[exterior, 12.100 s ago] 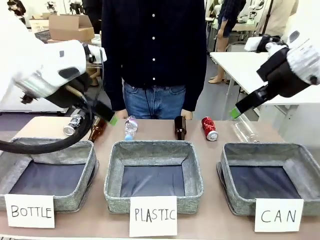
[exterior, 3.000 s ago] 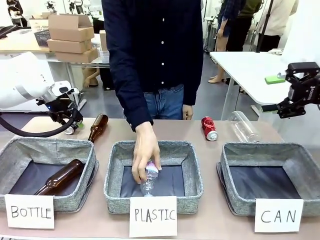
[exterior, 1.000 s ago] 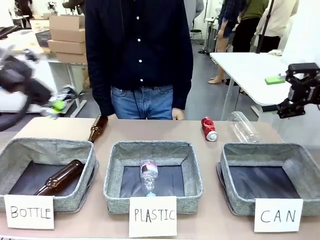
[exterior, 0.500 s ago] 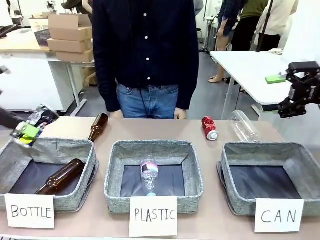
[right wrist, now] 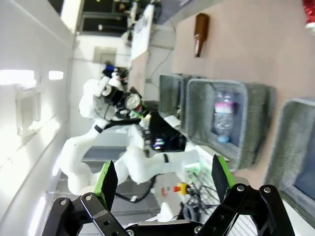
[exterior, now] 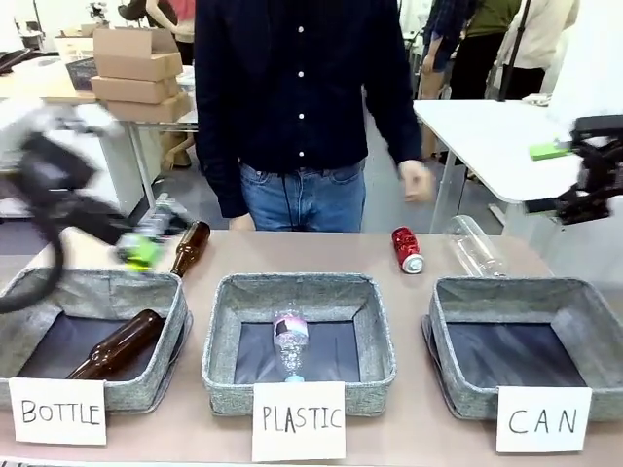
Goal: Sort the can waste into the basket.
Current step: Pick up the can waste from the table and place it in the right Fabric basket.
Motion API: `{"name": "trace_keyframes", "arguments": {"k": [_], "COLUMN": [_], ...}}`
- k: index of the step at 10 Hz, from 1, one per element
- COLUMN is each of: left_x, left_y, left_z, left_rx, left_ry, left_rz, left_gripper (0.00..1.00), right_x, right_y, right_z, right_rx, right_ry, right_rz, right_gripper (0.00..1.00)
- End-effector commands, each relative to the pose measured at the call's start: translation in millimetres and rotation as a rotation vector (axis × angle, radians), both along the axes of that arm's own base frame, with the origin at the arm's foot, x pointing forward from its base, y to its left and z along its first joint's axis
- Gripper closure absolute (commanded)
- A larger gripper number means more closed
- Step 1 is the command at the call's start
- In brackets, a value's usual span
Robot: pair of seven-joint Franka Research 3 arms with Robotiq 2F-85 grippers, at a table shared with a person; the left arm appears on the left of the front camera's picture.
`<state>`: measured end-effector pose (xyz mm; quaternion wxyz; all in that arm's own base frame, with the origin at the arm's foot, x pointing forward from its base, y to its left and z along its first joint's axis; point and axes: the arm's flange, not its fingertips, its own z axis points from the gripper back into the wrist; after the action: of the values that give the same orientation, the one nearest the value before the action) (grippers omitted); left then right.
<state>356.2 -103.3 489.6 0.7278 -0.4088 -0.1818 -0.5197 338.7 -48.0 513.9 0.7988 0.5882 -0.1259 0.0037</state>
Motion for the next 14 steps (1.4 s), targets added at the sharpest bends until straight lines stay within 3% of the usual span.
{"name": "trace_keyframes", "arguments": {"k": [1, 2, 3, 4, 7, 8, 9, 10, 12, 13, 14], "left_x": [27.3, 22.9, 30.6, 37.9, 43.1, 50.5, 57.4, 37.0, 37.0, 49.1, 46.3], "left_y": [-117.1, -177.8, -257.9, -320.0, -461.2, -486.1, -503.5, -465.1, -465.1, -489.2, -487.9], "left_z": [15.1, 24.4, 29.4, 23.1, -10.3, -43.4, -72.6, -33.2, -33.2, -65.3, -70.7], "left_rx": [0.002, 0.018, -0.144, -0.185, -0.152, -0.141, -0.114, -0.145, -0.145, -0.141, -0.140], "left_ry": [-0.179, -0.196, -0.291, -0.291, -0.412, -0.507, -0.371, -0.407, -0.407, -0.412, -0.418], "left_rz": [-0.287, -0.354, -0.283, -0.311, -0.461, -0.454, -0.457, -0.424, -0.424, -0.441, -0.461], "left_gripper": [0.65, 0.65, 0.65, 0.65, 0.65, 0.65, 0.65, 0.65, 0.65, 0.65, 0.65], "right_x": [-45.6, -76.9, -111.7, -137.3, -170.5, -173.9, -181.3, -181.3, -181.3, -181.3, -181.3], "right_y": [-74.2, -118.5, -160.6, -188.3, -227.3, -229.3, -226.6, -226.6, -226.6, -226.6, -226.6], "right_z": [26.0, 24.9, 12.1, -1.4, -35.3, -41.9, -30.2, -30.2, -30.2, -30.2, -30.2], "right_rx": [-0.169, -0.214, -0.246, -0.244, -0.193, -0.175, -0.199, -0.199, -0.199, -0.199, -0.199], "right_ry": [-0.054, -0.037, -0.005, 0.024, 0.032, -0.015, 0.056, 0.056, 0.056, 0.056, 0.056], "right_rz": [-0.116, -0.195, -0.284, -0.351, -0.396, -0.361, -0.443, -0.443, -0.443, -0.443, -0.443], "right_gripper": [0.00, 0.00, 0.00, 0.00, 0.00, 0.00, 0.00, 0.00, 0.00, 0.00, 0.00]}}
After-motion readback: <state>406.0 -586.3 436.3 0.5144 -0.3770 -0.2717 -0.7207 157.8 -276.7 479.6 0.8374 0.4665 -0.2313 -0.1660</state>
